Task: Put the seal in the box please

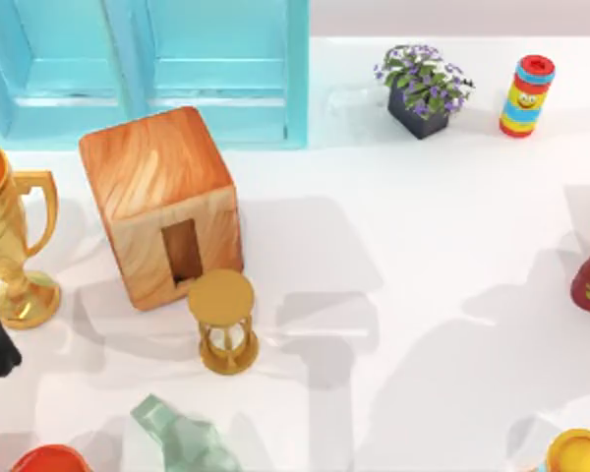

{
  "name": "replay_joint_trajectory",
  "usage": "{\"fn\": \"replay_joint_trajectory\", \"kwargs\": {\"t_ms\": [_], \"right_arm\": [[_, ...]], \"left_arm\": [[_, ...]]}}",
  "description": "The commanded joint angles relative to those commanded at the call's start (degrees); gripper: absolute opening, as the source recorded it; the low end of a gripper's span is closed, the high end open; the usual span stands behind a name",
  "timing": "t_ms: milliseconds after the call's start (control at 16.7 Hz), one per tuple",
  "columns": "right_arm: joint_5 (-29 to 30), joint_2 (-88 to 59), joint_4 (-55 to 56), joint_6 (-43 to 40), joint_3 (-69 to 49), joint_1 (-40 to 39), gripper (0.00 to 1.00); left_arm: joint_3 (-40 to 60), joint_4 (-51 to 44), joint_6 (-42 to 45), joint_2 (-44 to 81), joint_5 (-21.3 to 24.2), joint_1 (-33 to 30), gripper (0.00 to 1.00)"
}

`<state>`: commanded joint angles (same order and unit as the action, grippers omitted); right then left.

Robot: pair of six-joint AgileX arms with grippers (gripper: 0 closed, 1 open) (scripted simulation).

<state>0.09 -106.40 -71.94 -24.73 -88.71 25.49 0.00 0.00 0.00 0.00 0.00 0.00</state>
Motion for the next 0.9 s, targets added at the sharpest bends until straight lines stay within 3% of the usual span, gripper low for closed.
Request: {"fn": "replay_joint_trajectory", "kwargs": {"t_ms": [240,480,900], "right_arm": [[-0.1,-0.7,7.4,0.0,7.0,0.0,0.0],[-0.1,-0.8,8.0,0.0,7.6,0.1,0.0],[-0.1,-0.8,8.0,0.0,7.6,0.1,0.53]], "left_arm": [[0.0,0.0,0.0,0.0,0.0,0.0,1.0],[0.0,0.0,0.0,0.0,0.0,0.0,1.0],[0.0,0.0,0.0,0.0,0.0,0.0,1.0]]}}
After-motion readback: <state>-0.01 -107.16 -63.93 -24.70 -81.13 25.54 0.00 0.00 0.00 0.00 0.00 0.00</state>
